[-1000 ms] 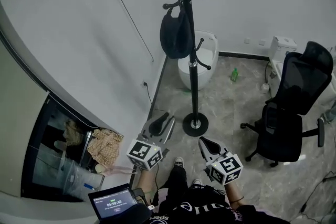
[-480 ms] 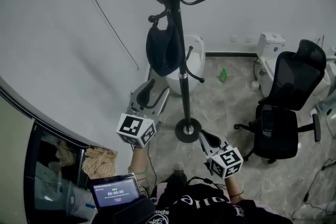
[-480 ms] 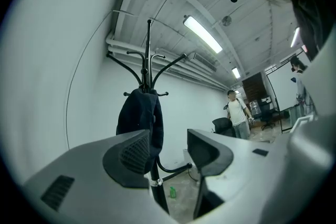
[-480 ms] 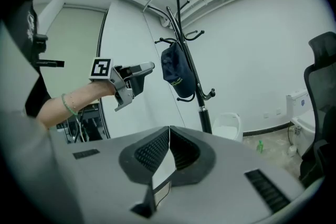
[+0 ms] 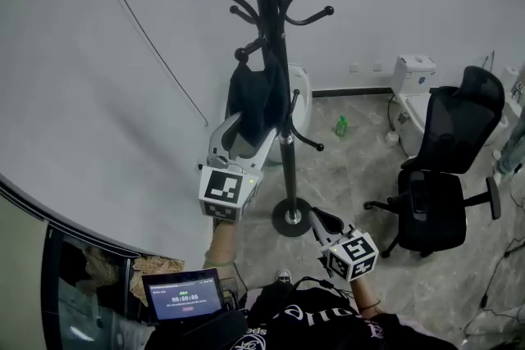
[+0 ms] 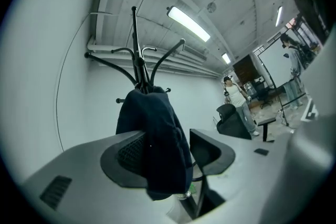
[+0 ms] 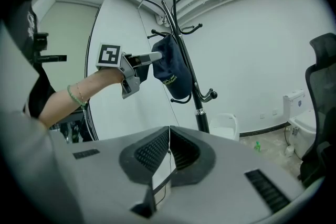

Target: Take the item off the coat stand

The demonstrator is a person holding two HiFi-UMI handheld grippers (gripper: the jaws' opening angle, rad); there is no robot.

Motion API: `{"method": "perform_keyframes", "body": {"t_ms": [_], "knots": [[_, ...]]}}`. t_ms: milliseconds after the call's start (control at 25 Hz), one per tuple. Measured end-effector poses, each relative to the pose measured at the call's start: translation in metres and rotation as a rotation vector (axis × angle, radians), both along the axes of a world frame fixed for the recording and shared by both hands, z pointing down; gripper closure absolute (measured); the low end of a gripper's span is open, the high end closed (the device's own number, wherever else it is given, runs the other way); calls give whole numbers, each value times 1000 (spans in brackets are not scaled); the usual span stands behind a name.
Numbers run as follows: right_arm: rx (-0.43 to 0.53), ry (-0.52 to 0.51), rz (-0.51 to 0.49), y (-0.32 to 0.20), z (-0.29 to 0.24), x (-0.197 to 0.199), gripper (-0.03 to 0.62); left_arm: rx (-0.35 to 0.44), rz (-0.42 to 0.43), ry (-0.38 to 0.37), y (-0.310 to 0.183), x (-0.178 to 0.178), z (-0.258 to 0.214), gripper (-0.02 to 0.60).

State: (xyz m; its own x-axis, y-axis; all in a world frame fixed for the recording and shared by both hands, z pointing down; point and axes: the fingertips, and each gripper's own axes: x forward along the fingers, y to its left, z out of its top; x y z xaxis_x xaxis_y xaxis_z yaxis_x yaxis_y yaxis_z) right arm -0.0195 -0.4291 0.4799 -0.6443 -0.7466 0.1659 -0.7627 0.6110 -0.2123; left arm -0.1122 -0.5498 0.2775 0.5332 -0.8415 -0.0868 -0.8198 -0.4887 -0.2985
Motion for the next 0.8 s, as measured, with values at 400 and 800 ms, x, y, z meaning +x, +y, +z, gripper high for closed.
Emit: {"method": "perform_keyframes", "body": {"t_ms": [400,800], "knots": [[-23,4,63,-10,8,6,577,-63,37,116,-22,-19,13,565],[-48,2,85,-8,16,9,577,132,151,376,24,-34,-69,569]]}}
